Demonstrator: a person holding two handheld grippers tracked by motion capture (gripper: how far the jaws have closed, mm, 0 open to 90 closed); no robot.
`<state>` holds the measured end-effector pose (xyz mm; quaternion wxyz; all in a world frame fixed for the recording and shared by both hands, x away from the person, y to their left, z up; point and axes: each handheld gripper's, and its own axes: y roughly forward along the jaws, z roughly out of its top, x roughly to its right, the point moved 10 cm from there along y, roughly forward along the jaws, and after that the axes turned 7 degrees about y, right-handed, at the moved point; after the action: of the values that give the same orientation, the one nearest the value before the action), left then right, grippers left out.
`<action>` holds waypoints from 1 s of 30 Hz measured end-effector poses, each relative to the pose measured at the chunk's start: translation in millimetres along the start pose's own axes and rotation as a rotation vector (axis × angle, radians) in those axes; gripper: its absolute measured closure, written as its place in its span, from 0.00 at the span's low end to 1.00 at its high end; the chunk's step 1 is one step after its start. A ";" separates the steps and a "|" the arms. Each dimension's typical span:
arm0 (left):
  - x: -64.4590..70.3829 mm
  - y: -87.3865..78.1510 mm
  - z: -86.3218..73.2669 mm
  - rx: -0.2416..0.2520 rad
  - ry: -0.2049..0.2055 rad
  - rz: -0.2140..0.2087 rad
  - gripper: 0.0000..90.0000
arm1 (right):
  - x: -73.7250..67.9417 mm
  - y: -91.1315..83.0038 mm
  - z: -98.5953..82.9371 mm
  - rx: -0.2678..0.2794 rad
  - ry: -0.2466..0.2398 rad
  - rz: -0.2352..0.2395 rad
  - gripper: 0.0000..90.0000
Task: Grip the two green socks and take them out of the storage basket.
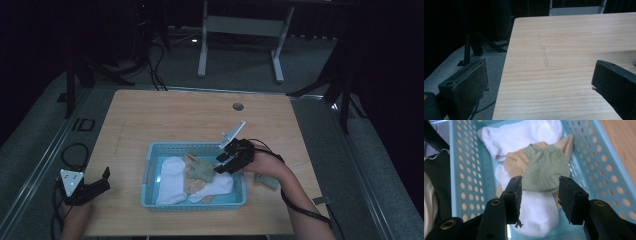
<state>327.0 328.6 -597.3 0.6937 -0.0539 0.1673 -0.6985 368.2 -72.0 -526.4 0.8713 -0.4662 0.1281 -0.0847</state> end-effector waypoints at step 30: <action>0.3 -0.1 0.1 0.002 -0.001 -0.007 0.00 | -2.4 79.9 18.1 -0.130 0.006 -0.005 0.56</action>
<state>326.9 328.3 -597.2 0.6914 -0.0541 0.1663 -0.7010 373.6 -13.0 -583.1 0.8384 -0.5220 0.1349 -0.0798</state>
